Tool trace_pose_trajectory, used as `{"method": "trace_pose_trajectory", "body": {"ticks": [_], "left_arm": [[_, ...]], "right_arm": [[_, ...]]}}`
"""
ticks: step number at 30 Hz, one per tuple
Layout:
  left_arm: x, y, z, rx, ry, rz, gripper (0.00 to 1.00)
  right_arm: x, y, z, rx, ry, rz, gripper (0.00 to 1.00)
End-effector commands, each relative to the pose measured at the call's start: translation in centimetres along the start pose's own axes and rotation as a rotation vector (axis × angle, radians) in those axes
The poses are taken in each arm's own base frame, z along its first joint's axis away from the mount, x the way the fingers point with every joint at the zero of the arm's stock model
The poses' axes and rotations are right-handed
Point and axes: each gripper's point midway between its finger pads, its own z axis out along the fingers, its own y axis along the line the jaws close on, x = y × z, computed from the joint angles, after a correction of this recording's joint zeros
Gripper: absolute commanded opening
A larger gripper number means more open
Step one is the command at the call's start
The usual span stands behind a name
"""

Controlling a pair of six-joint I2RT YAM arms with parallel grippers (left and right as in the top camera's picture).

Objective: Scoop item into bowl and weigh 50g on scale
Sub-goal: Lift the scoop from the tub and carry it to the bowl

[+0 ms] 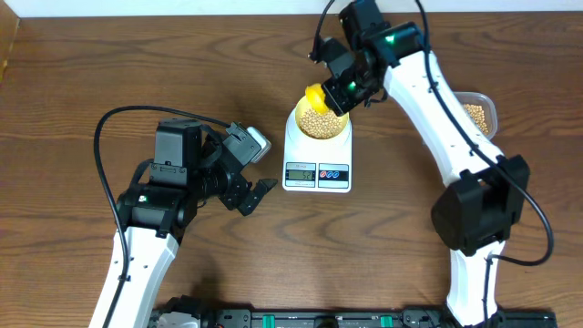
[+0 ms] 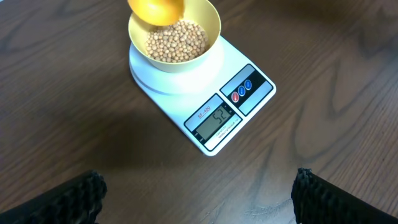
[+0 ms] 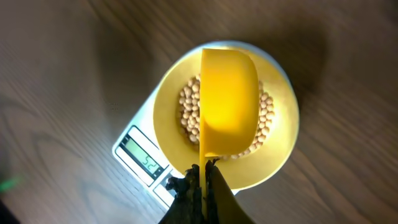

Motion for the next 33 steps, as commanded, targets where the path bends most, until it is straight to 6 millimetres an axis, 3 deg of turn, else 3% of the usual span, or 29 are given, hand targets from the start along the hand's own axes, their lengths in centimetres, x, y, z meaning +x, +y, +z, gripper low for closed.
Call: {"method": "trace_pose_trajectory", "body": {"ticks": [1, 10, 33], "left_arm": [[0.1, 0.0, 0.0, 0.006, -0.001, 0.009, 0.98], [0.1, -0.1, 0.0, 0.006, -0.001, 0.008, 0.98], [0.1, 0.0, 0.0, 0.006, -0.001, 0.008, 0.97]], "right_arm": [[0.1, -0.5, 0.1, 0.046, 0.016, -0.04, 0.01], [1.2, -0.7, 1.4, 0.051, 0.075, -0.103, 0.01], [1.3, -0.4, 2.3, 0.06, 0.094, -0.123, 0.01]]}}
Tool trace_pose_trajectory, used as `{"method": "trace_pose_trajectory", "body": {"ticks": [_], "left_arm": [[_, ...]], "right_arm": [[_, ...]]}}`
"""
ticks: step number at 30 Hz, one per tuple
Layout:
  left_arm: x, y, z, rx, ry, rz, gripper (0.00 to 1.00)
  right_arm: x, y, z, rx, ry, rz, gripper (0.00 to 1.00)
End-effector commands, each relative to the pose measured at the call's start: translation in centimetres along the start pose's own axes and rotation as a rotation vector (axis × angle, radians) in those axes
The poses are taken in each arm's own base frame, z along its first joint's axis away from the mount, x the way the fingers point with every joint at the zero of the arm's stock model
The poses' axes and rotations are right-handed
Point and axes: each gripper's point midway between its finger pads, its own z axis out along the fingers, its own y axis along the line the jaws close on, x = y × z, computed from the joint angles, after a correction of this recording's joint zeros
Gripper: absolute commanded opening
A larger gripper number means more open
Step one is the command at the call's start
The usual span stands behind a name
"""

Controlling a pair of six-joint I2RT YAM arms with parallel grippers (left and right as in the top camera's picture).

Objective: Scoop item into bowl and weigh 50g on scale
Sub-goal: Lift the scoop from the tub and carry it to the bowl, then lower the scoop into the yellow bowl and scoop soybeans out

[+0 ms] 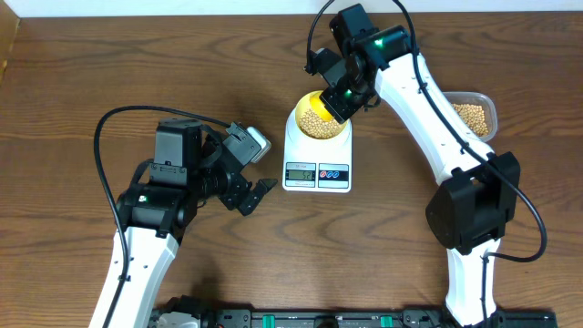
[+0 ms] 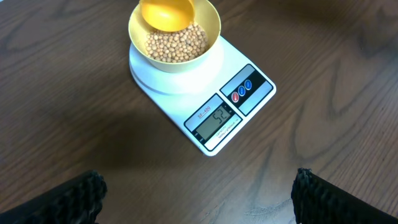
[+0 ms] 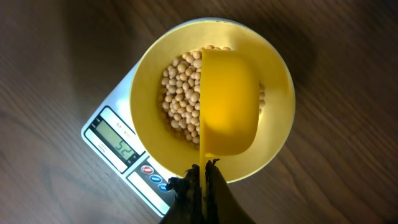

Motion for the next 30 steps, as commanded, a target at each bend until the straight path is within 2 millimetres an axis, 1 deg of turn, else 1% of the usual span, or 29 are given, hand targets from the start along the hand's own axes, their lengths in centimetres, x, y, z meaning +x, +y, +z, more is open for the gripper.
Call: {"method": "trace_pose_trajectory", "body": {"ticks": [1, 12, 20, 24, 30], "left_arm": [[0.1, -0.1, 0.0, 0.006, -0.001, 0.008, 0.98], [0.1, 0.0, 0.0, 0.006, -0.001, 0.008, 0.98], [0.1, 0.0, 0.0, 0.006, -0.001, 0.008, 0.97], [0.1, 0.0, 0.0, 0.006, -0.001, 0.009, 0.97], [0.1, -0.1, 0.0, 0.006, -0.001, 0.008, 0.98]], "right_arm": [[0.1, 0.1, 1.3, -0.008, 0.023, -0.014, 0.01], [0.1, 0.0, 1.4, -0.005, 0.025, -0.026, 0.01], [0.3, -1.1, 1.4, 0.058, 0.04, -0.034, 0.01], [0.2, -1.1, 1.4, 0.059, 0.035, -0.035, 0.01], [0.3, -0.9, 1.9, 0.051, 0.044, -0.039, 0.01]]}}
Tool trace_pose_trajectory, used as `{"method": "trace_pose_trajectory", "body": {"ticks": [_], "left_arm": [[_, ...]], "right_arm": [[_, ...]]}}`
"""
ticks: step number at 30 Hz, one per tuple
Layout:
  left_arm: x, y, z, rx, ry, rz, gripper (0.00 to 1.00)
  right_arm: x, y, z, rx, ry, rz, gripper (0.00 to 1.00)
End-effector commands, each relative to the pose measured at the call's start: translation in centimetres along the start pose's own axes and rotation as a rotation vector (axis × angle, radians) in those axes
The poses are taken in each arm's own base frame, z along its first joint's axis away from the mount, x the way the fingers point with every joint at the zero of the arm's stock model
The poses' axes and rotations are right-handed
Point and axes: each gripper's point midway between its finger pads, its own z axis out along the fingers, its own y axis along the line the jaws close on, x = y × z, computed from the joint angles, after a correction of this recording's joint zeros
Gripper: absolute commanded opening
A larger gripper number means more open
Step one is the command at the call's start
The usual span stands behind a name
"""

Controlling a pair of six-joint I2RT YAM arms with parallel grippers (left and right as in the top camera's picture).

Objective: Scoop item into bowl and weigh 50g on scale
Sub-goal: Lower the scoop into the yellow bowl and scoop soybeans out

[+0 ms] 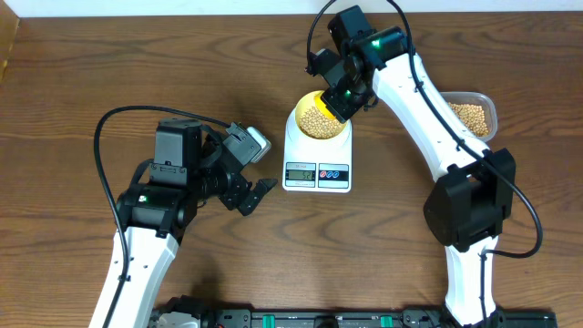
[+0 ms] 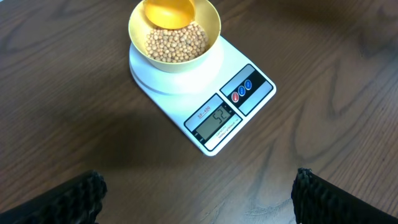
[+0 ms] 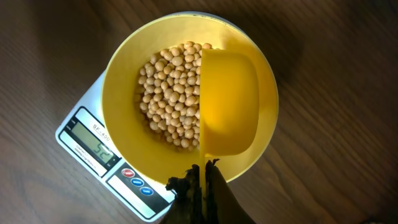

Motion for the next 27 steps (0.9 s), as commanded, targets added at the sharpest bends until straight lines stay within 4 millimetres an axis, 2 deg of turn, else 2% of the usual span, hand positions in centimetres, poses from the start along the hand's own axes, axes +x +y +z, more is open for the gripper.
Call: {"method": "trace_pose_trajectory", "body": {"ticks": [1, 27], "left_arm": [[0.08, -0.05, -0.02, 0.006, -0.001, 0.008, 0.98], [0.07, -0.05, -0.02, 0.006, -0.001, 0.008, 0.98]], "right_arm": [[-0.09, 0.34, 0.96, -0.001, 0.016, -0.029, 0.01], [-0.2, 0.82, 1.61, -0.006, 0.022, -0.055, 0.01]]}}
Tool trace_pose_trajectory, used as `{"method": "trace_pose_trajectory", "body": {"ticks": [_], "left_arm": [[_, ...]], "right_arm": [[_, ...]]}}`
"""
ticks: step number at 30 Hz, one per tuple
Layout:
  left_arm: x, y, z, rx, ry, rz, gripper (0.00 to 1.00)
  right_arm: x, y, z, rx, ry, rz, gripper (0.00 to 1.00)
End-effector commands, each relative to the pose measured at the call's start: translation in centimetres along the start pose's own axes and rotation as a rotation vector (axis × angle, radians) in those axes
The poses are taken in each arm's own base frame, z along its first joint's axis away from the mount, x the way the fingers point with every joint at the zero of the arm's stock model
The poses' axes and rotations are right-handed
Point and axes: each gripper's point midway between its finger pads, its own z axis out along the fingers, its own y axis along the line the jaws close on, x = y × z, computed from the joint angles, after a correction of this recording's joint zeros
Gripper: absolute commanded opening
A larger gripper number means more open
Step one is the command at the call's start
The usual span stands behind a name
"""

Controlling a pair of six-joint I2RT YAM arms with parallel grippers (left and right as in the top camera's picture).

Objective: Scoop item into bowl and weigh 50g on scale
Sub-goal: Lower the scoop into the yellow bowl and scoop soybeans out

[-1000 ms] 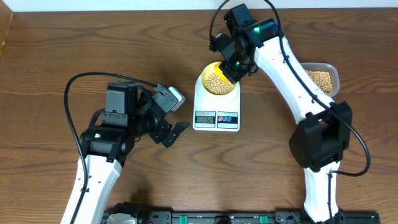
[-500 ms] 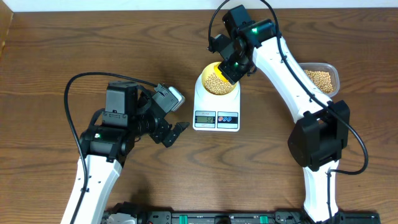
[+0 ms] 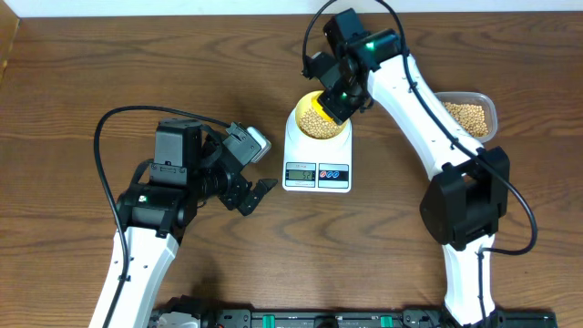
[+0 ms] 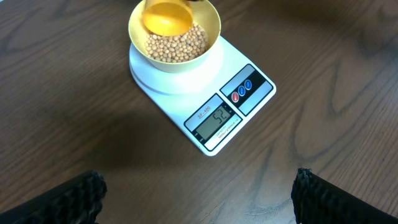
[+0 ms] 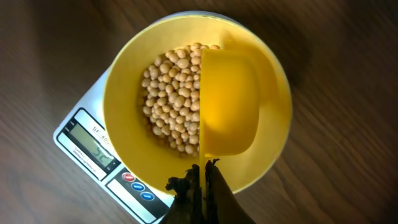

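Observation:
A yellow bowl (image 3: 319, 118) of tan beans (image 5: 171, 102) sits on the white scale (image 3: 317, 169); its display (image 4: 216, 120) reads 52. My right gripper (image 5: 202, 177) is shut on the handle of a yellow scoop (image 5: 229, 102), whose cup is inside the bowl over the beans' right side; the same scoop (image 4: 166, 17) shows at the bowl's far rim in the left wrist view. My left gripper (image 4: 199, 193) hovers open over bare table in front of the scale, nothing between its fingers (image 4: 68, 199).
A clear tub of beans (image 3: 469, 114) stands at the right, beyond the right arm. The brown wooden table (image 3: 73, 73) runs wide to the left and in front of the scale.
The scoop has shifted slightly within the bowl, a little further toward its middle. The display still reads 52. The left arm has not moved.
The scoop was held above the bowl, the scale reading 52. Then it was lower, inside the bowl at its right side, and it has stayed there with small shifts. The left gripper has stayed open in front of the scale throughout.

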Motion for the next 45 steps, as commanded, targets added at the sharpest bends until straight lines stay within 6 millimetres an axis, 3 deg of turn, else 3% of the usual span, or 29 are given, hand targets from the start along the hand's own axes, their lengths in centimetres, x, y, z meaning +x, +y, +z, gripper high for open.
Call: {"method": "trace_pose_trajectory", "body": {"ticks": [1, 34, 45], "left_arm": [[0.1, 0.0, 0.0, 0.006, -0.001, 0.008, 0.97], [0.1, -0.1, 0.0, 0.006, -0.001, 0.008, 0.98], [0.1, -0.1, 0.0, 0.006, -0.001, 0.008, 0.98]], "right_arm": [[-0.1, 0.3, 0.7, -0.003, 0.011, -0.032, 0.01], [1.3, 2.5, 1.0, -0.036, 0.085, -0.046, 0.01], [1.0, 3.4, 0.9, -0.111, 0.057, -0.033, 0.01]]}}
